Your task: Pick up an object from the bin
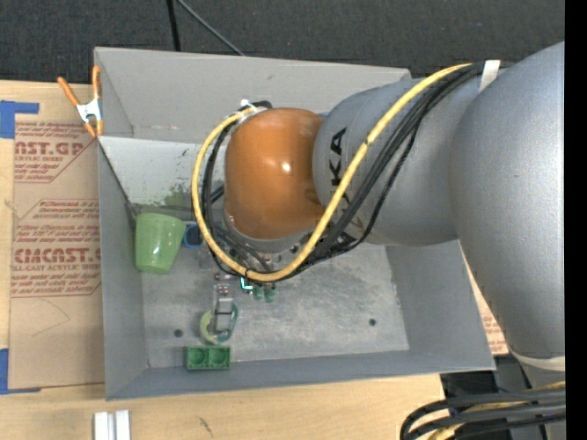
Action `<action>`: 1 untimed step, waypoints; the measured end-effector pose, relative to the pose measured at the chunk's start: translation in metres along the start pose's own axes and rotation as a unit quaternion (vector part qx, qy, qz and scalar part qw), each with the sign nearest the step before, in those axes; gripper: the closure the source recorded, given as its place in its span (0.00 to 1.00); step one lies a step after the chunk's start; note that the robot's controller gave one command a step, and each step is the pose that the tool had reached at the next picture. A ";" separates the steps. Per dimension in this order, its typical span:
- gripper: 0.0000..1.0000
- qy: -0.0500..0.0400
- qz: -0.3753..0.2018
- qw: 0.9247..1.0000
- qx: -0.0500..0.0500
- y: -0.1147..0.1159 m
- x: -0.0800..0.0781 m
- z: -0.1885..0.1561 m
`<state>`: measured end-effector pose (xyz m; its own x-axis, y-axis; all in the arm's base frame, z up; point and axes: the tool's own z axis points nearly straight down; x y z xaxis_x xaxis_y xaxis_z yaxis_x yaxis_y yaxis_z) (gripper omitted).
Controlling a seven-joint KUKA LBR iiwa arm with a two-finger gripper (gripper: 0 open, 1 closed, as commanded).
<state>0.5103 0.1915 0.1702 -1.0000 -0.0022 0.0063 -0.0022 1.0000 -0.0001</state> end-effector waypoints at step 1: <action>0.00 0.000 0.034 0.999 0.001 -0.050 0.028 0.091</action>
Offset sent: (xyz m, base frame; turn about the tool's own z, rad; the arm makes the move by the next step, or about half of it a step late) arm -0.0260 -0.0480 -0.0867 0.0652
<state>0.4822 0.1418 0.0789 -0.9978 0.0665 0.0059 0.0665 0.9978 -0.0023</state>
